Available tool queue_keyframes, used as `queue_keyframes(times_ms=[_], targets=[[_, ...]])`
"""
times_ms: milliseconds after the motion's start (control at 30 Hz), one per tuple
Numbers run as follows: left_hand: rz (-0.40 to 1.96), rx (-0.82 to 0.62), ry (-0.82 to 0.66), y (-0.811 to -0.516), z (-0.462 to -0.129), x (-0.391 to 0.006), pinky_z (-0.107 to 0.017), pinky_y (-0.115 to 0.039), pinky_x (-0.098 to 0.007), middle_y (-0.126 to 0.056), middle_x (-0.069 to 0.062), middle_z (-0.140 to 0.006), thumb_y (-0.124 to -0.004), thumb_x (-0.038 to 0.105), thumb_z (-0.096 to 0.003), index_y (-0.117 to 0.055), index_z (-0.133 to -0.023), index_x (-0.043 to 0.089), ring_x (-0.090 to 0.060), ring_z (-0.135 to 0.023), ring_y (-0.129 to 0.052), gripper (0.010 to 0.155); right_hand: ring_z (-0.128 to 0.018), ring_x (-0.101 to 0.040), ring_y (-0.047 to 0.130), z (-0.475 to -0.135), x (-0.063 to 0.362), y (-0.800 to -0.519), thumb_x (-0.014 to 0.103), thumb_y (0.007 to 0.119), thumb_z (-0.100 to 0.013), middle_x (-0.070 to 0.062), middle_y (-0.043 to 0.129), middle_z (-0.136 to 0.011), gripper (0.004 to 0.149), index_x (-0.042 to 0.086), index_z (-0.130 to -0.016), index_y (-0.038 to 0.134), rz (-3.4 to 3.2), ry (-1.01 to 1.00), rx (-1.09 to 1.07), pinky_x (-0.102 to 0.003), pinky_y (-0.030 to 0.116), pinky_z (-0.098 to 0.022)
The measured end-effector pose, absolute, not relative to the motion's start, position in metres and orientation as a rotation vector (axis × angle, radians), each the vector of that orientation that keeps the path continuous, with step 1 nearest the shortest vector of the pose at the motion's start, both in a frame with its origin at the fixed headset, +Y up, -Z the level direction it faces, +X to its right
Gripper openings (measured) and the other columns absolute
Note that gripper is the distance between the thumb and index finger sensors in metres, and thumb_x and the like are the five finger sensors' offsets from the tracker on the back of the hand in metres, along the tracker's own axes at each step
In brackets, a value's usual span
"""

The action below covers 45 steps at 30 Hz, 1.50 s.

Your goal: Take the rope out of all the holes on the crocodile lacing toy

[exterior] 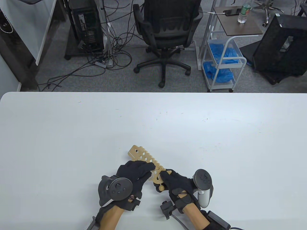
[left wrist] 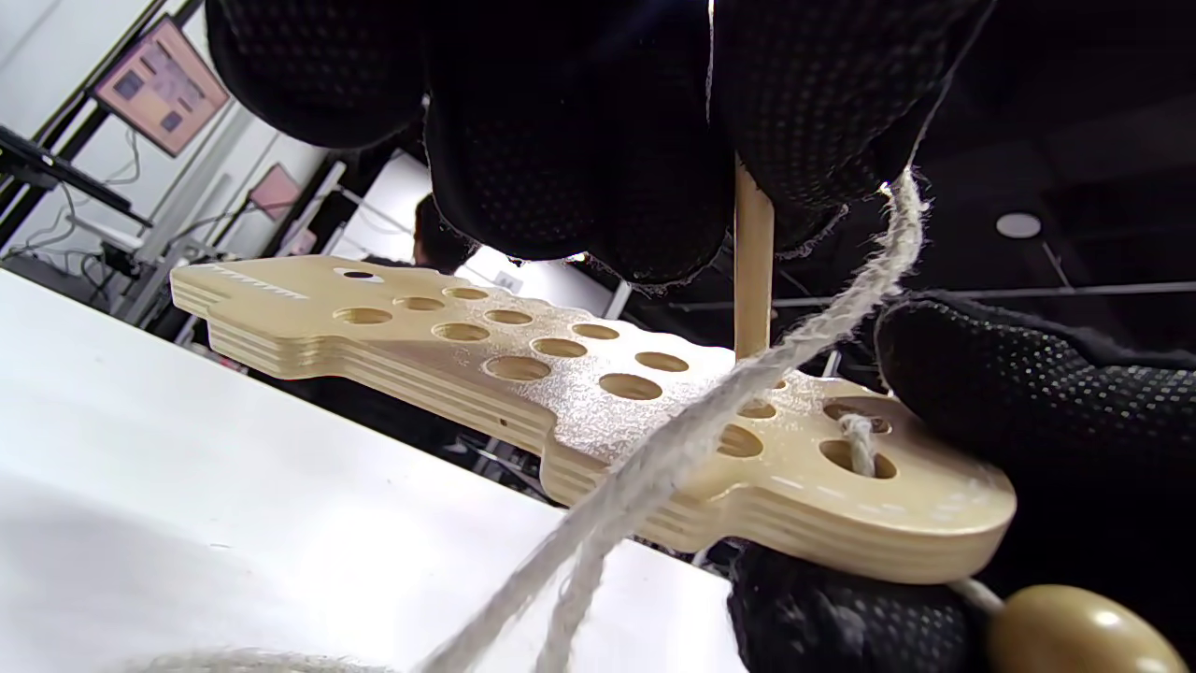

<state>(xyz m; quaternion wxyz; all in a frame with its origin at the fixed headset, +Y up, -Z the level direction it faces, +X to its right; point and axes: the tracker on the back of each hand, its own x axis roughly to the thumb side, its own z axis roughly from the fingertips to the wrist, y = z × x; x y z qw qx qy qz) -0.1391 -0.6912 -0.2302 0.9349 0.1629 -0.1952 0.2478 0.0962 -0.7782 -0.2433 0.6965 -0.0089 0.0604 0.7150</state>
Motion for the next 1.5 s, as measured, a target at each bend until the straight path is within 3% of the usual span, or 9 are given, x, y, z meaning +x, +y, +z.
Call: queue_keyframes(times_ms=[233,600,667,700,900,933,1167,1367,1500], targets=[[0.502,0.329,-0.404,-0.691,-0.230,-0.138,-0.050,-0.083,-0.045,-0.099,0.001,-0.082,-0.085,0.039,-0.0455,-0.090,-0.088,0.041,-0.019,-0.067,-0.096,0.043,-0.040,-0.041,0.100,-0.243,0.096,-0.777,0.038,0.079,-0.043,-0.028,0.097,-0.057,0.053,-0.004,-0.075,0.081,1.579,0.137,-0.015,-0.064,0.074,-0.042],[0.631,0.342,-0.316,-0.691,-0.234,-0.156,-0.050,-0.082,-0.044,-0.097,0.001,-0.084,-0.081,0.043,-0.0478,-0.074,-0.103,0.038,-0.019,-0.068,-0.095,0.055,-0.040,-0.039,0.100,-0.243,0.106,-0.772,0.039,0.078,-0.044,-0.028,0.097,-0.058,0.053,-0.003,-0.075,0.080,1.404,0.095,-0.053,-0.063,0.074,-0.043],[0.649,0.349,-0.306,-0.691,-0.235,-0.159,-0.051,-0.082,-0.045,-0.096,0.001,-0.085,-0.083,0.036,-0.0480,-0.071,-0.104,0.041,-0.019,-0.069,-0.094,0.058,-0.041,-0.040,0.100,-0.243,0.107,-0.773,0.039,0.077,-0.044,-0.027,0.097,-0.059,0.053,-0.003,-0.076,0.080,1.349,0.108,-0.064,-0.063,0.074,-0.043],[0.647,0.355,-0.307,-0.690,-0.234,-0.160,-0.051,-0.081,-0.045,-0.095,0.001,-0.086,-0.079,0.042,-0.0493,-0.070,-0.105,0.042,-0.019,-0.070,-0.094,0.056,-0.041,-0.040,0.100,-0.243,0.107,-0.774,0.039,0.077,-0.045,-0.028,0.097,-0.059,0.053,-0.004,-0.076,0.080,1.328,0.114,-0.067,-0.063,0.074,-0.043],[0.606,0.353,-0.412,-0.686,-0.230,-0.147,-0.056,-0.078,-0.046,-0.090,-0.001,-0.094,-0.082,0.040,-0.0480,-0.070,-0.104,0.047,-0.021,-0.076,-0.089,0.058,-0.041,-0.039,0.100,-0.243,0.106,-0.774,0.039,0.077,-0.045,-0.027,0.097,-0.059,0.053,-0.003,-0.076,0.080,1.327,0.120,-0.065,-0.063,0.074,-0.043],[0.588,0.348,-0.432,-0.686,-0.229,-0.143,-0.056,-0.077,-0.047,-0.089,-0.001,-0.095,-0.078,0.046,-0.0488,-0.070,-0.104,0.047,-0.021,-0.078,-0.088,0.056,-0.041,-0.039,0.100,-0.243,0.106,-0.774,0.039,0.077,-0.045,-0.027,0.097,-0.059,0.053,-0.003,-0.076,0.080,1.329,0.120,-0.066,-0.063,0.074,-0.043],[0.508,0.336,-0.460,-0.687,-0.227,-0.136,-0.058,-0.075,-0.050,-0.085,-0.004,-0.098,-0.075,0.049,-0.0488,-0.075,-0.102,0.045,-0.024,-0.081,-0.085,0.053,-0.041,-0.039,0.100,-0.243,0.104,-0.773,0.039,0.077,-0.044,-0.027,0.097,-0.058,0.053,-0.003,-0.076,0.080,1.360,0.129,-0.040,-0.063,0.074,-0.043],[0.594,0.373,-0.347,-0.686,-0.229,-0.149,-0.056,-0.077,-0.048,-0.087,-0.002,-0.096,-0.072,0.050,-0.0505,-0.072,-0.105,0.039,-0.022,-0.077,-0.087,0.055,-0.041,-0.039,0.100,-0.243,0.106,-0.768,0.039,0.077,-0.045,-0.027,0.097,-0.059,0.053,-0.003,-0.076,0.080,1.348,0.103,-0.029,-0.063,0.074,-0.043],[0.679,0.379,-0.216,-0.690,-0.234,-0.166,-0.051,-0.081,-0.045,-0.093,0.000,-0.088,-0.071,0.048,-0.0510,-0.077,-0.099,0.035,-0.019,-0.069,-0.093,0.050,-0.042,-0.039,0.100,-0.243,0.109,-0.765,0.040,0.077,-0.045,-0.026,0.097,-0.060,0.053,-0.002,-0.077,0.079,1.317,0.077,-0.017,-0.062,0.074,-0.044]])
